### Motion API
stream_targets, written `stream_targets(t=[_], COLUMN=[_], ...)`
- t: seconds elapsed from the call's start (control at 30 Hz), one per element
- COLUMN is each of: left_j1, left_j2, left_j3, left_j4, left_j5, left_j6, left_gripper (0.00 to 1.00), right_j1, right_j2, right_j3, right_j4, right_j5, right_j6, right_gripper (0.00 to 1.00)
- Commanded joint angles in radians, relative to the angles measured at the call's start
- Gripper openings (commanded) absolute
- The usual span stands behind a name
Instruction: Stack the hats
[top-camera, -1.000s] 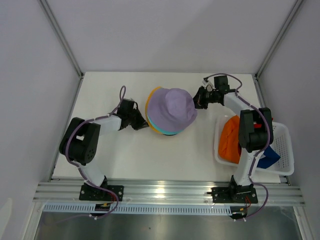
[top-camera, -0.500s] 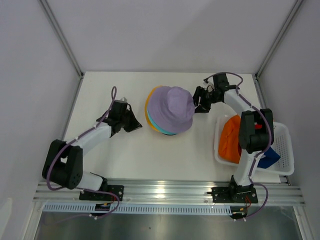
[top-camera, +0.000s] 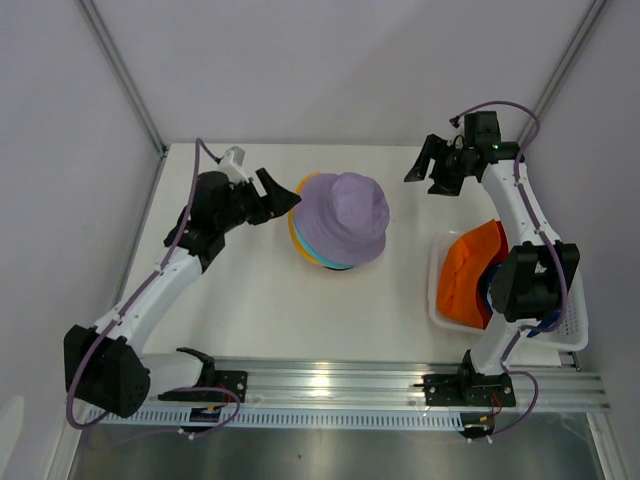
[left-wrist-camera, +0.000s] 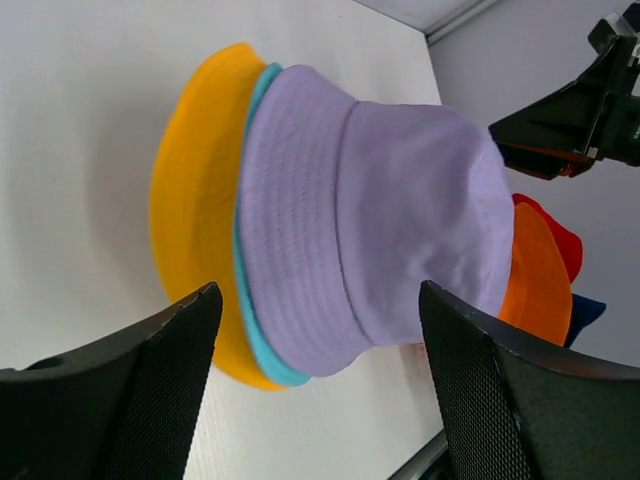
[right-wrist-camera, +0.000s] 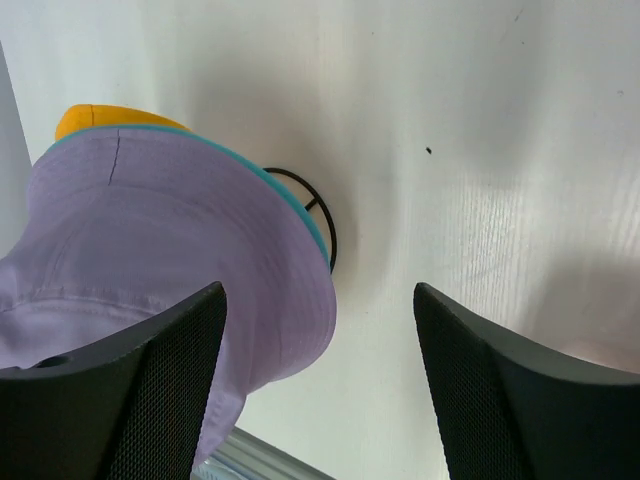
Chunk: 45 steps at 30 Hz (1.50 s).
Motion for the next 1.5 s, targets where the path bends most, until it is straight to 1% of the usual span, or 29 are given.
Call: stream_targets(t=[0.0, 0.13, 0.17, 0.33, 0.37, 0.43, 0.47, 0.5, 0.53, 0.57, 0.6, 0.63, 0.73, 0.8, 0.87, 1.0, 1.1, 1.17, 1.37, 1.47], left_j1=[0.006, 0.008, 0.008, 0.008, 0.008, 0.008, 0.008, 0.008, 0.008, 0.008, 0.008, 0.008, 0.009, 0.009, 0.008, 0.006, 0.005, 0.005, -0.005, -0.003], left_j2=[0.083, 0.184, 0.198, 0.262, 0.279, 0.293, 0.307, 0.317, 0.325, 0.334, 0.351, 0.359, 0.392, 0.431, 0.452, 0.468, 0.452, 0.42, 0.364, 0.325], left_j3=[0.047, 0.054, 0.054, 0.054, 0.052, 0.054, 0.052, 0.051, 0.051, 0.046, 0.037, 0.034, 0.029, 0.026, 0.017, -0.047, -0.09, -0.135, -0.118, -0.114], left_j4=[0.096, 0.127, 0.157, 0.185, 0.193, 0.226, 0.261, 0.274, 0.28, 0.288, 0.299, 0.29, 0.225, 0.185, 0.177, 0.196, 0.203, 0.249, 0.19, 0.171], left_j5=[0.105, 0.13, 0.132, 0.133, 0.141, 0.19, 0.207, 0.225, 0.228, 0.23, 0.221, 0.19, 0.12, 0.104, 0.093, 0.081, 0.07, 0.076, 0.047, 0.046], left_j6=[-0.02, -0.055, -0.066, -0.092, -0.105, -0.126, -0.14, -0.151, -0.172, -0.183, -0.194, -0.212, -0.252, -0.27, -0.283, -0.28, -0.266, -0.263, -0.194, -0.177], left_gripper=[0.84, 0.84, 0.84, 0.84, 0.83, 0.77, 0.7, 0.5, 0.4, 0.27, 0.03, 0.01, 0.01, 0.01, 0.01, 0.01, 0.01, 0.01, 0.01, 0.01], right_j1=[0.001, 0.022, 0.033, 0.062, 0.063, 0.068, 0.07, 0.076, 0.079, 0.083, 0.088, 0.099, 0.122, 0.129, 0.14, 0.148, 0.146, 0.146, 0.142, 0.114], right_j2=[-0.07, -0.096, -0.099, -0.106, -0.106, -0.105, -0.103, -0.1, -0.099, -0.096, -0.093, -0.091, -0.086, -0.08, -0.071, -0.067, -0.071, -0.077, -0.086, -0.09], right_j3=[0.022, 0.01, 0.011, 0.019, 0.021, 0.019, 0.016, 0.01, 0.004, -0.002, -0.016, -0.022, -0.048, -0.055, -0.061, -0.09, -0.127, -0.156, -0.208, -0.188], right_j4=[-0.027, 0.004, 0.009, 0.01, 0.012, 0.021, 0.032, 0.043, 0.056, 0.084, 0.096, 0.108, 0.164, 0.188, 0.194, 0.204, 0.217, 0.239, 0.26, 0.218], right_j5=[0.004, -0.042, -0.053, -0.056, -0.059, -0.066, -0.068, -0.069, -0.073, -0.083, -0.083, -0.082, -0.085, -0.083, -0.08, -0.065, -0.062, -0.062, -0.043, -0.028], right_j6=[-0.008, 0.004, 0.005, 0.004, 0.004, 0.013, 0.016, 0.03, 0.038, 0.047, 0.054, 0.076, 0.105, 0.114, 0.119, 0.127, 0.139, 0.148, 0.16, 0.147], right_gripper=[0.79, 0.79, 0.79, 0.8, 0.8, 0.8, 0.8, 0.8, 0.8, 0.8, 0.8, 0.8, 0.8, 0.8, 0.8, 0.8, 0.8, 0.8, 0.8, 0.8])
